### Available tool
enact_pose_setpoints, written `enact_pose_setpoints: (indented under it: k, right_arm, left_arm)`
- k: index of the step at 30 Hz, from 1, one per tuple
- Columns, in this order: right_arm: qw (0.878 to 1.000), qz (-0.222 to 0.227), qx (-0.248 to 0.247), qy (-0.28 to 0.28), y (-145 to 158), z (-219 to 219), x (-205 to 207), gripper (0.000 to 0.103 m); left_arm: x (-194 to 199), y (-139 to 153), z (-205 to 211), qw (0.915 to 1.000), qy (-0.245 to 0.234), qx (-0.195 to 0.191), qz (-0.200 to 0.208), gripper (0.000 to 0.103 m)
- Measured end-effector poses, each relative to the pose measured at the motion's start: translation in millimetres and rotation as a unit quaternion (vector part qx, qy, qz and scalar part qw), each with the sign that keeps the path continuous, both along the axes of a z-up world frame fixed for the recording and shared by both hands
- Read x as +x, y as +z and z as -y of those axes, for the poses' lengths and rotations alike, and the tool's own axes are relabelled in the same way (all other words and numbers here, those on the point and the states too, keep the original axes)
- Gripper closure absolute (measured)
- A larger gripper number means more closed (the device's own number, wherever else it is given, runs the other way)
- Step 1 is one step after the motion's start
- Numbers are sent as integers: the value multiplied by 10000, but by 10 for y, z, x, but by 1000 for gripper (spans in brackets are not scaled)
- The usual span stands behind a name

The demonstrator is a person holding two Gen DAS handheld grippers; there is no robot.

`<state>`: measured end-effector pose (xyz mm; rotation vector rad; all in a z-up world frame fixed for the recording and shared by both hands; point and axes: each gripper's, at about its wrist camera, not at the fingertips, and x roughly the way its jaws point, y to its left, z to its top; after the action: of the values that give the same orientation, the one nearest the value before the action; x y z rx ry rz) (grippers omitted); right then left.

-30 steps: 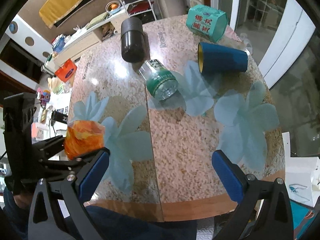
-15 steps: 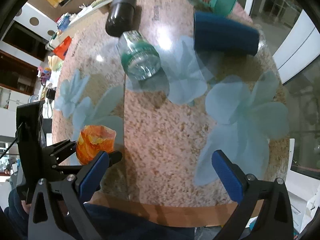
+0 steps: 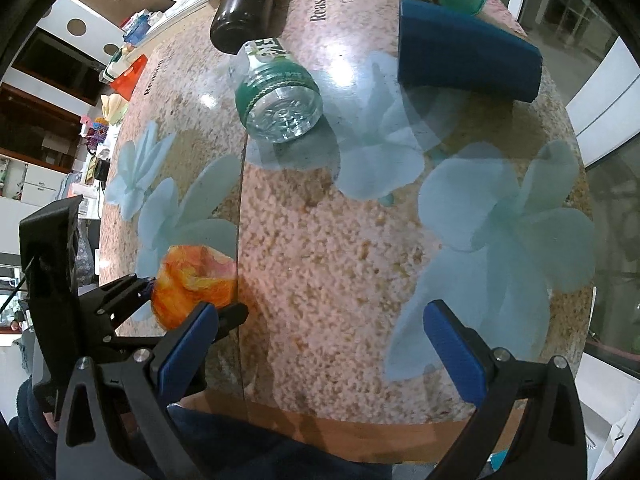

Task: Flip cup upright
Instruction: 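Lift the orange cup off the table with the left tool, then lower the orange cup onto the table and open the left tool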

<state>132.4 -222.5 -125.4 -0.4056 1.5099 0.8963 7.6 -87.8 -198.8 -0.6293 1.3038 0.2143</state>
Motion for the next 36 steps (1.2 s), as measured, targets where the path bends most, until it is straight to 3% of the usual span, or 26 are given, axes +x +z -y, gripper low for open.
enact_pose_setpoints:
  k: [2,4,12,19,30,36]
  right_arm:
    - [10000,9,1,-5,0,16,2,0]
    - [10000,31,-2,-10,-8,8,4,0]
    - [9999,96,32,-59,40,77,36,0]
    - [9996,11,103,-248,84,126,42,0]
    - [9965,-386,374,-641,271,102,-93,0]
    - [9887,-857,588,-1080,279,-71,-239,0]
  left_arm:
    - [-7,-2,4,10000,12,46,-42,16]
    - [13,-51,12,9998,-11,5,-203,0]
    - [7,-48,7,9999,26,-24,-125,0]
    - [-70,155,-36,9999,-87,62,-96,0]
    - [-307,700,-149,9977,-540,361,-168,0]
    - [-529,798,-340,9971,-611,403,-186,0]
